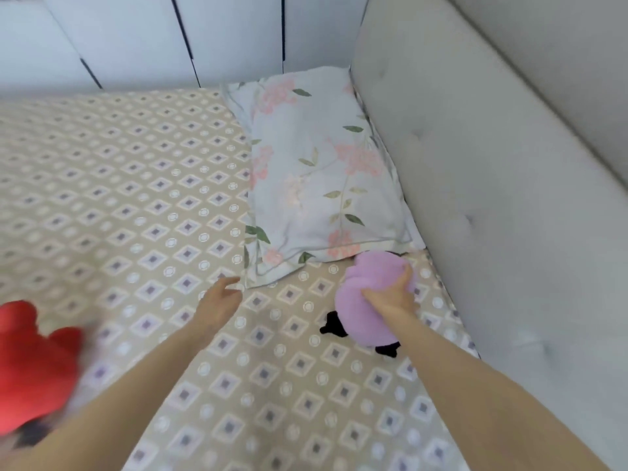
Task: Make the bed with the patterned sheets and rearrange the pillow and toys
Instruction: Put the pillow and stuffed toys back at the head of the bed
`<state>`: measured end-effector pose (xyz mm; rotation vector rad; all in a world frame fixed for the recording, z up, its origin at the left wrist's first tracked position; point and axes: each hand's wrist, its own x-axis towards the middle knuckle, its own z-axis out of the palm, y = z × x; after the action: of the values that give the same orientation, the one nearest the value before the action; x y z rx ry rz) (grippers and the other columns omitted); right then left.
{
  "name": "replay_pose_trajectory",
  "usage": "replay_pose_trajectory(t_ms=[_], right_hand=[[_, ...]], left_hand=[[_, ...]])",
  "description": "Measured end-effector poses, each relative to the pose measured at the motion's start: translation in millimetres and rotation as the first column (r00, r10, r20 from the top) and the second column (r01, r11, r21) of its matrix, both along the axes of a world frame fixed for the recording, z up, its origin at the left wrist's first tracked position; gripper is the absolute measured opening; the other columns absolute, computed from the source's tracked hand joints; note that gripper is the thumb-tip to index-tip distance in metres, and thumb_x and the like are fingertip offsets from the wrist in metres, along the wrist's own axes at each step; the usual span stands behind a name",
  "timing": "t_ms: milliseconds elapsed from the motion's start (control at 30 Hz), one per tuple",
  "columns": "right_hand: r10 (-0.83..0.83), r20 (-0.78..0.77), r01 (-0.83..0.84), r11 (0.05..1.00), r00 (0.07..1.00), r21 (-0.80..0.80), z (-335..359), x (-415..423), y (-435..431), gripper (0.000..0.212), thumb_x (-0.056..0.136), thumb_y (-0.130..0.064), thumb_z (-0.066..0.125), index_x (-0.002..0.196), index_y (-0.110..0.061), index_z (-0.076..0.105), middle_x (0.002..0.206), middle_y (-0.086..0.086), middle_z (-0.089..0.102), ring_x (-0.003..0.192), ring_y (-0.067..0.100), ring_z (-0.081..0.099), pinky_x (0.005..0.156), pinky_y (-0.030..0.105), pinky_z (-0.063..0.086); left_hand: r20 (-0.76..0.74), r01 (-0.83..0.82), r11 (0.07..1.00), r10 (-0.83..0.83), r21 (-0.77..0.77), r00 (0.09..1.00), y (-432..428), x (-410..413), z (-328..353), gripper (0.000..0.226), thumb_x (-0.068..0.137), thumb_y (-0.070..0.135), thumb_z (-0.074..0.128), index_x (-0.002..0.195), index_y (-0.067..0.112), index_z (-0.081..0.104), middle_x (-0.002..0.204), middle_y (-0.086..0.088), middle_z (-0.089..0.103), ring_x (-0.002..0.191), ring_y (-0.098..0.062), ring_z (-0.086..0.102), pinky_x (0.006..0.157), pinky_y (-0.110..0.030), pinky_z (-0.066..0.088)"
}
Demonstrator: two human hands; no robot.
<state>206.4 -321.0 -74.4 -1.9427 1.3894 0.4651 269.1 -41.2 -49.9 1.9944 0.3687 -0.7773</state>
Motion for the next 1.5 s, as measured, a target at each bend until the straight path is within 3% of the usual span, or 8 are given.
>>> replay_pose_trajectory(t_ms=[167, 300, 467, 700, 867, 1067, 1300, 1500], right_hand=[[-0.035, -0.103, 0.045, 0.994, 0.994, 0.098, 1, -13, 4, 0.112, 0.069, -0.052, 0.076, 0.147, -0.009, 0.008, 0.142, 0.013, 0.033, 0.13, 0.032, 0.037, 0.104, 0.04, 0.037], [-0.158, -0.054, 0.164, 0.979, 0.986, 0.122, -5, -13, 20, 0.082, 0.073, -0.05, 0.068, 0.137, -0.011, 0.035, 0.134, 0.009, 0.045, 0.126, 0.03, 0.043, 0.102, 0.04, 0.037], [-0.057, 0.01, 0.056, 0.992, 0.998, 0.112, -15, -21, 31, 0.119, 0.058, -0.06, 0.079, 0.145, -0.015, 0.011, 0.135, 0.013, 0.037, 0.124, 0.032, 0.041, 0.099, 0.042, 0.039], [0.137, 0.326, -0.146, 0.989, 0.935, 0.004, -10, -16, 58, 0.014, 0.087, -0.022, 0.056, 0.099, -0.015, 0.056, 0.082, 0.002, 0.056, 0.085, 0.028, 0.056, 0.06, 0.029, 0.038], [0.404, 0.362, -0.361, 0.914, 0.84, -0.184, 19, -20, 93, 0.031, 0.096, -0.019, 0.043, 0.064, -0.018, 0.044, 0.067, -0.002, 0.051, 0.064, 0.02, 0.049, 0.057, 0.031, 0.034], [0.603, 0.191, -0.619, 0.784, 0.775, 0.036, 19, -15, 143, 0.047, 0.089, -0.035, 0.061, 0.125, -0.01, 0.045, 0.126, 0.005, 0.047, 0.111, 0.027, 0.055, 0.092, 0.038, 0.045], [0.405, 0.453, -0.578, 0.734, 0.794, 0.356, -5, 11, 205, 0.104, 0.073, -0.042, 0.078, 0.151, -0.026, 0.011, 0.156, -0.001, 0.019, 0.141, 0.021, 0.026, 0.108, 0.035, 0.031], [0.519, 0.447, -0.68, 0.623, 0.729, 0.387, -37, 38, 254, 0.082, 0.083, -0.039, 0.067, 0.149, -0.035, 0.018, 0.155, -0.001, 0.023, 0.14, 0.017, 0.027, 0.106, 0.035, 0.034]], left_hand=[[-0.088, -0.12, 0.993, 0.119, -0.006, 0.989, 35, -26, -2, 0.038, 0.097, 0.013, 0.049, 0.135, 0.016, 0.047, 0.122, -0.009, 0.056, 0.103, -0.027, 0.056, 0.092, -0.038, 0.041], [-0.147, -0.158, 0.988, 0.155, -0.006, 0.977, 38, -32, -6, 0.038, 0.096, 0.01, 0.049, 0.134, 0.015, 0.048, 0.126, -0.012, 0.055, 0.104, -0.028, 0.056, 0.092, -0.038, 0.041], [-0.149, -0.157, 0.987, 0.151, -0.029, 0.977, 30, -32, -3, 0.038, 0.096, 0.01, 0.048, 0.133, 0.014, 0.049, 0.119, -0.009, 0.054, 0.1, -0.026, 0.056, 0.088, -0.036, 0.042], [-0.195, -0.236, 0.965, 0.211, -0.115, 0.958, 38, -37, 17, 0.035, 0.096, 0.012, 0.049, 0.13, 0.018, 0.05, 0.128, -0.006, 0.055, 0.105, -0.025, 0.059, 0.092, -0.036, 0.045], [-0.242, -0.311, 0.93, 0.262, -0.196, 0.934, 75, -54, 43, 0.036, 0.096, 0.015, 0.053, 0.131, 0.022, 0.052, 0.128, -0.003, 0.057, 0.11, -0.026, 0.061, 0.098, -0.039, 0.047], [-0.232, -0.396, 0.899, 0.352, -0.186, 0.907, 122, -84, 53, 0.034, 0.096, 0.015, 0.051, 0.13, 0.019, 0.053, 0.129, -0.005, 0.057, 0.111, -0.027, 0.06, 0.097, -0.039, 0.046], [-0.209, -0.454, 0.872, 0.417, -0.182, 0.885, 144, -79, 38, 0.033, 0.095, 0.016, 0.053, 0.127, 0.021, 0.054, 0.125, -0.002, 0.059, 0.106, -0.023, 0.062, 0.091, -0.036, 0.049], [-0.165, -0.522, 0.84, 0.5, -0.15, 0.85, 167, -71, 22, 0.029, 0.094, 0.016, 0.055, 0.122, 0.024, 0.058, 0.118, -0.002, 0.06, 0.1, -0.019, 0.063, 0.086, -0.033, 0.05]])
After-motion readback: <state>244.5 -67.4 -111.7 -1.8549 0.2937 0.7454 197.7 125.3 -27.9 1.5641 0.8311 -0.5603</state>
